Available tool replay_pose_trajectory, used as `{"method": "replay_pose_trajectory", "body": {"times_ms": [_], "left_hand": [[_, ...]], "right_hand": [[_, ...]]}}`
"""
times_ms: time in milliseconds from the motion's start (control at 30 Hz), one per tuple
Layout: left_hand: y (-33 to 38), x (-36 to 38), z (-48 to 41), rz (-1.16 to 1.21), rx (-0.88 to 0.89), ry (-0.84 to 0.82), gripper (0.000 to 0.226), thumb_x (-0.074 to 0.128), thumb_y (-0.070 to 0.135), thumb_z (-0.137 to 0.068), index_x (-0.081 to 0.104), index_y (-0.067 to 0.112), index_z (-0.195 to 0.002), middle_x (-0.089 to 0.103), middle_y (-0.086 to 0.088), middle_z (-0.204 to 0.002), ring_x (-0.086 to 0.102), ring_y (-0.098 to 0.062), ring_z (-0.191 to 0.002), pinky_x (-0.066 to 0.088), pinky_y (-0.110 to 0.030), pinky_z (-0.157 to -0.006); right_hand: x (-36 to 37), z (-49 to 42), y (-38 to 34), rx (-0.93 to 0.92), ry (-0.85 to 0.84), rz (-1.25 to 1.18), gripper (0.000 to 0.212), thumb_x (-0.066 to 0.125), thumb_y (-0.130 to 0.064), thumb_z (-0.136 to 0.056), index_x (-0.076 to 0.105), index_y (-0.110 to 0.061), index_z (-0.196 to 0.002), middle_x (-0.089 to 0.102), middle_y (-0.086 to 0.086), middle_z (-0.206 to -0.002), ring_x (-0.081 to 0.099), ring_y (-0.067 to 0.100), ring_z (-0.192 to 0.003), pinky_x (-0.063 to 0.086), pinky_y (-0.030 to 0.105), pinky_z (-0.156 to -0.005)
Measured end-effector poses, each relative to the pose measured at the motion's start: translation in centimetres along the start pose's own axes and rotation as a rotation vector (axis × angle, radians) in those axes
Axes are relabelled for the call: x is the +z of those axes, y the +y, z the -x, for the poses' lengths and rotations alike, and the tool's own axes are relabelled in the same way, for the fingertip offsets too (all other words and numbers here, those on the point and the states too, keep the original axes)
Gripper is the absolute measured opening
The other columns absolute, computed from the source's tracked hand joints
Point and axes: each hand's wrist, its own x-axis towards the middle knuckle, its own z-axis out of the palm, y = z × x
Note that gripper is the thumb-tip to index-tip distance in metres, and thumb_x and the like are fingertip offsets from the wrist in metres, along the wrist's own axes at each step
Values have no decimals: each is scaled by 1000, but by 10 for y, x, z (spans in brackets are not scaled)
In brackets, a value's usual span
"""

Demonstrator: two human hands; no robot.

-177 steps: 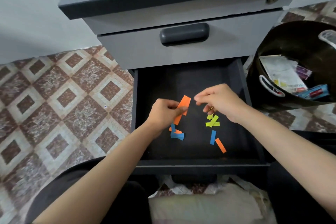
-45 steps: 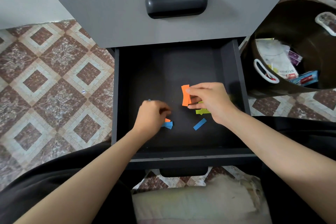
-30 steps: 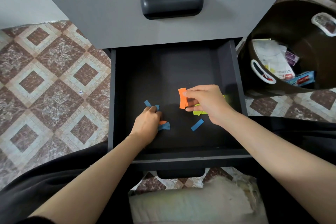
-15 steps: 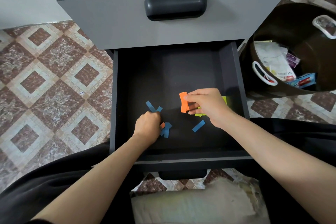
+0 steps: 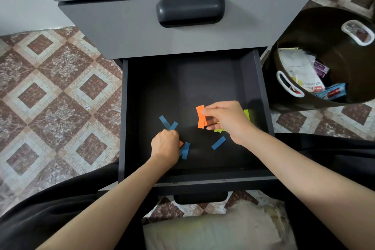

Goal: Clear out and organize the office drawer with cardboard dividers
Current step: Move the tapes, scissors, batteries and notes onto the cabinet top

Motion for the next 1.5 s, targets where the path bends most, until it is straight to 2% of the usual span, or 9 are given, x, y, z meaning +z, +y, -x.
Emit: {"method": "replay_pose_trajectory", "body": {"times_ms": [167,467,533,667,1000,1200,1333,1500], "left_hand": [[-1,0,0,35,-19,8,33,59,16,-90,51,5,-121,61,-12,-117,61,-24,-103,51,-31,-80],[2,4,1,59,-24,-14,32,59,14,-91,57,7,-121,60,-12,-121,59,-23,-109,51,-30,-87],[-1,3,1,28,-42,12,34,61,17,-89,55,7,-121,59,-11,-118,58,-23,-107,50,-29,-83],[-1,1,2,0,-85,34,33,61,17,-90,51,4,-119,61,-9,-112,61,-22,-101,49,-27,-74],[2,2,1,17,-80,4,26,55,12,-92,55,4,-117,61,-11,-115,63,-21,-99,51,-27,-77],[1,5,-2,92,-98,-19,26,58,11,-91,59,3,-115,63,-12,-113,64,-21,-98,52,-27,-78],[1,6,-2,107,-90,-14,26,58,11,-90,59,3,-115,63,-12,-113,64,-22,-99,53,-27,-78],[-1,-2,-6,176,-87,1,28,61,21,-90,62,5,-113,65,-10,-109,64,-21,-97,55,-29,-79]], "right_hand": [[1,0,0,4,-3,6,10,62,-12,-89,58,-10,-98,62,10,-98,64,19,-82,53,21,-63],[2,0,0,0,-8,14,14,61,-11,-89,60,-8,-103,61,10,-97,63,18,-82,53,20,-62],[1,1,1,3,-12,20,18,61,-11,-89,61,-6,-107,61,10,-98,63,18,-81,53,20,-62],[1,1,1,-5,-19,12,10,61,-11,-90,59,-10,-99,61,9,-96,63,15,-76,52,20,-61],[2,0,1,-3,-14,20,19,60,-11,-90,61,-5,-108,62,12,-101,63,20,-83,53,21,-64],[2,-1,2,-3,-20,25,19,60,-11,-90,61,-5,-108,62,12,-99,63,18,-81,52,21,-63],[3,-1,3,0,-19,28,11,60,-11,-90,59,-9,-101,62,12,-99,63,19,-82,53,21,-63],[3,-1,1,13,-1,31,20,60,-12,-90,60,-6,-109,61,13,-105,63,21,-86,53,21,-63]]}}
